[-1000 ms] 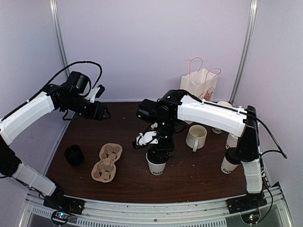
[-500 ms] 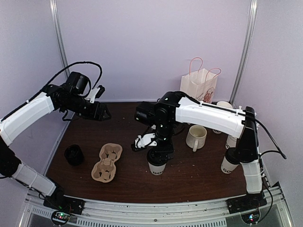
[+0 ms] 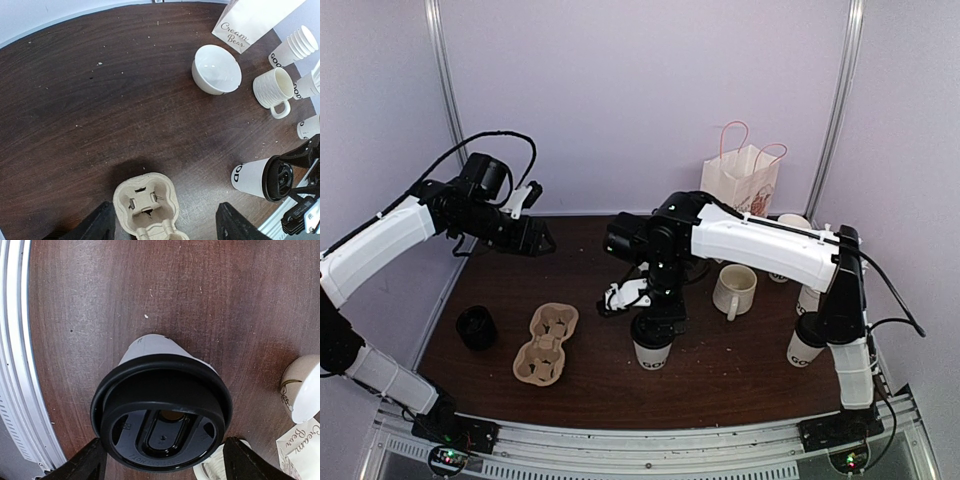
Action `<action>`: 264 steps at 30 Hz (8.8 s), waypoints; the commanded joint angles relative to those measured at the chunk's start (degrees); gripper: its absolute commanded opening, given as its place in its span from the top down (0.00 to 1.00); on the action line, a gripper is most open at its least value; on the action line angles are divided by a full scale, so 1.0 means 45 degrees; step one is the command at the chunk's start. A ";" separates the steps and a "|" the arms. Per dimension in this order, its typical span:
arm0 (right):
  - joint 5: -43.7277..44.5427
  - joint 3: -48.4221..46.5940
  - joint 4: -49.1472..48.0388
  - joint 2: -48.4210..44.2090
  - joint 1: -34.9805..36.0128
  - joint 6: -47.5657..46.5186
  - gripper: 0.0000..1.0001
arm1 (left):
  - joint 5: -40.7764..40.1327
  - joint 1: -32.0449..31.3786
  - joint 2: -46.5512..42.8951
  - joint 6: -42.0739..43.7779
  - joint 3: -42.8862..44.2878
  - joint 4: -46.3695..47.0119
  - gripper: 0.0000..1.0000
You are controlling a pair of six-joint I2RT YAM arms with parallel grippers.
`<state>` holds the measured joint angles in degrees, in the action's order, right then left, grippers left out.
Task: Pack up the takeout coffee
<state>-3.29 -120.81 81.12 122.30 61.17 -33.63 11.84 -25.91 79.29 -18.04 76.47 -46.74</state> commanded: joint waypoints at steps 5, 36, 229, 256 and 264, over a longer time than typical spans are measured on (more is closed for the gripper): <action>0.0194 -0.0007 0.0024 -0.0569 0.0055 -0.0066 0.14 | 0.1288 0.0094 -0.0259 -0.0227 -0.0540 0.0745 0.28; -1.1329 0.8103 -0.6186 -0.3684 -0.5500 0.6841 0.47 | 0.6491 -0.2978 0.2654 -0.6389 -0.3308 0.6265 0.51; -0.9111 0.8725 -0.7318 -0.2798 -0.4023 0.8317 0.22 | 0.7372 -0.3187 0.7036 -0.3691 -0.0023 0.4759 0.66; -0.9567 0.7218 -0.5421 -0.2501 -0.4235 0.6173 0.20 | 0.4925 -0.3153 0.5838 -0.2345 0.0004 0.2526 0.61; -0.9701 0.6582 -0.4633 -0.3496 -0.4491 0.5442 0.14 | 0.5025 -0.3124 0.4886 -0.2393 0.0036 0.2642 0.54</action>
<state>-47.72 -88.58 57.98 110.21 41.69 -6.39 34.09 -40.12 104.36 -29.67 75.64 -35.05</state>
